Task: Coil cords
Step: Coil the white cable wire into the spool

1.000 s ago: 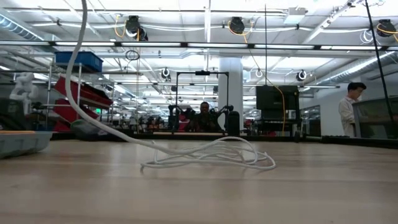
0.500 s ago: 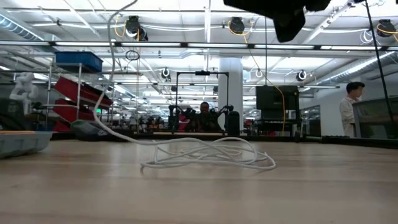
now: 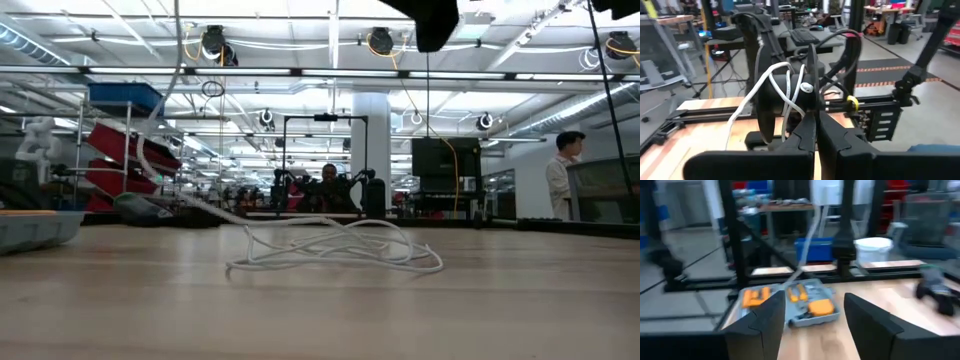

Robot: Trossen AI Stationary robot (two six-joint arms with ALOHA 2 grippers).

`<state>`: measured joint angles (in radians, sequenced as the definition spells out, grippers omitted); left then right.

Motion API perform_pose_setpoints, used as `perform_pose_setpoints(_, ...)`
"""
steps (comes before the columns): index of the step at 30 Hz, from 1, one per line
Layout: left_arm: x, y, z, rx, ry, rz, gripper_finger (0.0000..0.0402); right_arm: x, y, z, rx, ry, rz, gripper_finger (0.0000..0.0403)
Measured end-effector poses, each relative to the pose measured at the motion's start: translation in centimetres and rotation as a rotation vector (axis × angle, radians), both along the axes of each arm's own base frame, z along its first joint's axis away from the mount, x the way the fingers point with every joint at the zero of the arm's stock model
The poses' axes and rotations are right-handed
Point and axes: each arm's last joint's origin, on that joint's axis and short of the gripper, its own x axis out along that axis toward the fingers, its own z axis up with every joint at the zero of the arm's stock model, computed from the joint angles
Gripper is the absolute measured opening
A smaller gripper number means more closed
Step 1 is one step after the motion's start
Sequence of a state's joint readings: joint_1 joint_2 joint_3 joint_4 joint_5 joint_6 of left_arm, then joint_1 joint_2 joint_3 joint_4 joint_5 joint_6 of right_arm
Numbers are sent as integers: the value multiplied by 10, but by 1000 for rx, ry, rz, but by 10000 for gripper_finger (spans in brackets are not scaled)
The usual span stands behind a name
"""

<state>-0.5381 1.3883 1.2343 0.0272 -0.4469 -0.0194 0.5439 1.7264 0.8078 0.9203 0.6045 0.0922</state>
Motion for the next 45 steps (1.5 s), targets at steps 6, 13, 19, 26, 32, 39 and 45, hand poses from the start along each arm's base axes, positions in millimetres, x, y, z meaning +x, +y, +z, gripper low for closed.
perform_pose_setpoints(6,-1,-7,0,13,-19,-48,6,9,-10,-4,-24,-4,95,186)
perform_pose_setpoints(13,-6,-16,11,35,-130,-86,6,19,-18,-7,-72,-164,56,183)
perform_pose_setpoints(19,-5,-20,9,39,-126,-97,6,26,-25,-13,-55,-177,203,183)
perform_pose_setpoints(26,0,-26,0,55,-100,-96,6,29,-23,-24,-43,-145,261,183)
perform_pose_setpoints(32,1,-26,2,37,-115,-81,6,31,-22,-33,-32,-121,259,212)
perform_pose_setpoints(39,0,-26,5,24,-143,-81,6,38,-21,-19,-39,-191,201,256)
perform_pose_setpoints(45,1,-25,5,30,-142,-79,6,53,-12,5,-64,-238,213,248)
